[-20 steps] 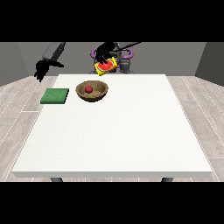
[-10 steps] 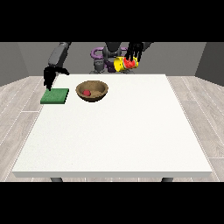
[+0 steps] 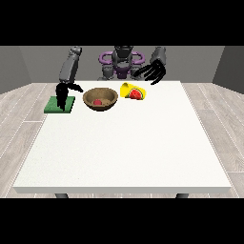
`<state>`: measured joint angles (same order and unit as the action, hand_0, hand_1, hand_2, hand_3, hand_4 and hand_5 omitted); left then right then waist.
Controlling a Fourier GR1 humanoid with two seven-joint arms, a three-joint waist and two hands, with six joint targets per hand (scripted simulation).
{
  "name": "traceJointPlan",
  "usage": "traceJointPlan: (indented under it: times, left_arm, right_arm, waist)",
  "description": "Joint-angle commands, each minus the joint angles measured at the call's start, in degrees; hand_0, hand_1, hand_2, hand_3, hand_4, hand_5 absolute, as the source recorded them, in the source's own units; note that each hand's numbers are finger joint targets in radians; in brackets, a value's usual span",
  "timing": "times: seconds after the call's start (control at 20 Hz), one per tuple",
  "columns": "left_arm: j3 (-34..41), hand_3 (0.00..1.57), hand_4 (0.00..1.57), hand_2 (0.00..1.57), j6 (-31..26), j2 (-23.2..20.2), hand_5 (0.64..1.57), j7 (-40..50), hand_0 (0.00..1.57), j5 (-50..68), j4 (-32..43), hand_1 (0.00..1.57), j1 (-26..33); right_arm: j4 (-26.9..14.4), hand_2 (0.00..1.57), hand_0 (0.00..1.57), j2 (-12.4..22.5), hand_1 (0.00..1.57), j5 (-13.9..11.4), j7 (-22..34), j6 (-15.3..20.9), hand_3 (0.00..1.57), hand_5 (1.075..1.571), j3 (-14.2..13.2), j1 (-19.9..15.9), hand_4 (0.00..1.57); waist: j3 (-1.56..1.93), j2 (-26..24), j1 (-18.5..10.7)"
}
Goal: Pick the cup and pour the ball into the bowl, then pick the bowl and place it on the pad
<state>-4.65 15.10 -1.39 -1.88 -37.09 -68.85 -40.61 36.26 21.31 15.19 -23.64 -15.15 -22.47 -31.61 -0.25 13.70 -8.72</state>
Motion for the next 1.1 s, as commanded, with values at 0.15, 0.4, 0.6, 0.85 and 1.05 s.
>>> traceJointPlan:
  times: [0.15,0.4,0.6,0.85,1.05]
  left_arm:
    - [7.83,0.00,0.00,0.00,-3.00,0.81,1.531,-12.80,0.00,17.66,3.47,0.00,5.95]
    - [8.80,0.00,0.00,0.00,-2.82,1.12,1.523,-15.89,0.00,18.57,9.38,0.00,9.20]
    - [9.75,0.00,0.00,0.00,-3.89,-0.35,1.533,-13.87,0.00,19.72,9.31,0.00,5.77]
    - [6.61,0.00,0.00,0.00,-2.12,1.33,1.549,-12.33,0.00,19.66,6.18,0.00,6.88]
    - [4.56,0.00,0.00,0.00,-8.09,-0.57,1.555,-6.50,0.00,19.55,-1.59,0.00,4.22]
  right_arm:
    - [3.56,0.00,0.00,-4.39,0.00,-0.67,2.26,0.32,0.00,1.559,3.38,-0.32,0.33]
    - [5.42,0.00,0.00,-10.01,0.00,-4.11,4.89,5.92,0.00,1.540,8.31,0.61,0.02]
    - [2.78,0.00,0.00,-7.96,0.00,-2.71,5.81,3.39,0.00,1.542,7.53,-0.65,0.03]
    - [-2.32,0.00,0.00,-9.53,0.00,-3.73,-0.76,2.33,0.00,1.550,7.85,1.30,0.25]
    - [-7.35,0.00,0.00,-6.20,0.00,-0.58,-5.95,0.23,0.00,1.539,2.72,2.25,0.20]
  waist:
    - [0.14,2.03,4.02]
    - [0.23,-3.11,6.98]
    - [0.26,-3.44,7.65]
    - [0.28,-1.96,5.81]
    - [0.36,1.78,-0.49]
